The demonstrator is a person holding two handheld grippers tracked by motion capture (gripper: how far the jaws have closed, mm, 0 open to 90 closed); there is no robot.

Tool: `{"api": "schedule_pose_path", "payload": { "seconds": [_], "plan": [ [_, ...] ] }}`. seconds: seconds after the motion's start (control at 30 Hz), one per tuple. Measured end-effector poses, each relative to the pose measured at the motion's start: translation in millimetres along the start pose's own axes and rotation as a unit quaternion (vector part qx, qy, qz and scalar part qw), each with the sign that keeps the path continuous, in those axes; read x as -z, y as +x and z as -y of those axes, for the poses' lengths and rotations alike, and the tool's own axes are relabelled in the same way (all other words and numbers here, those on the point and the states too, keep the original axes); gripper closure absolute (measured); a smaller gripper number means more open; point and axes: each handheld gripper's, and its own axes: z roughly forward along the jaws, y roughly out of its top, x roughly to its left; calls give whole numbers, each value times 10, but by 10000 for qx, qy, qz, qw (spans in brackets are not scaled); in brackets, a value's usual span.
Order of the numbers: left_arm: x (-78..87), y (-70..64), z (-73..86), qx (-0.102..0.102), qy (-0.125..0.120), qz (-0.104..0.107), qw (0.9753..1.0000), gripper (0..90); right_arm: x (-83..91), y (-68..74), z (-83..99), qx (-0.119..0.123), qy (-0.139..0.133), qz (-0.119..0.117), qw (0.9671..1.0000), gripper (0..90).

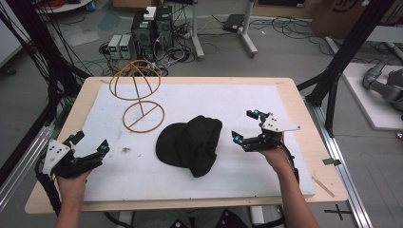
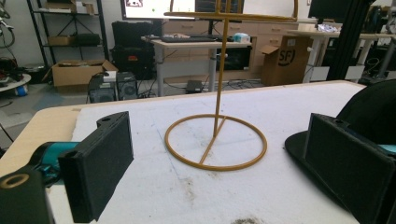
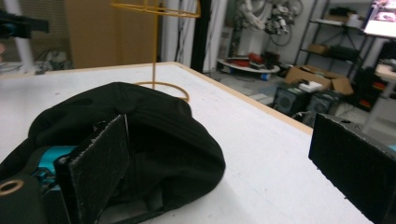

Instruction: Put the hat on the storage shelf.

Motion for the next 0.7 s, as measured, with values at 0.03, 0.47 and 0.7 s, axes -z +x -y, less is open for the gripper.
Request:
{"api": "schedule_pose_path", "payload": {
  "seconds": [0.03, 0.47, 0.7],
  "plan": [
    [1, 2, 0, -2, 8, 1, 10000, 86, -14, 6, -4, 59, -27, -35, 10000, 52],
    [-16, -13, 5, 6, 24, 38, 10000, 86, -242, -37, 82, 325, 224, -536, 9978, 78],
    [-21, -10, 10, 17, 29, 50, 10000, 86, -338, -42, 89, 420, 275, -646, 9966, 78]
  ]
}}
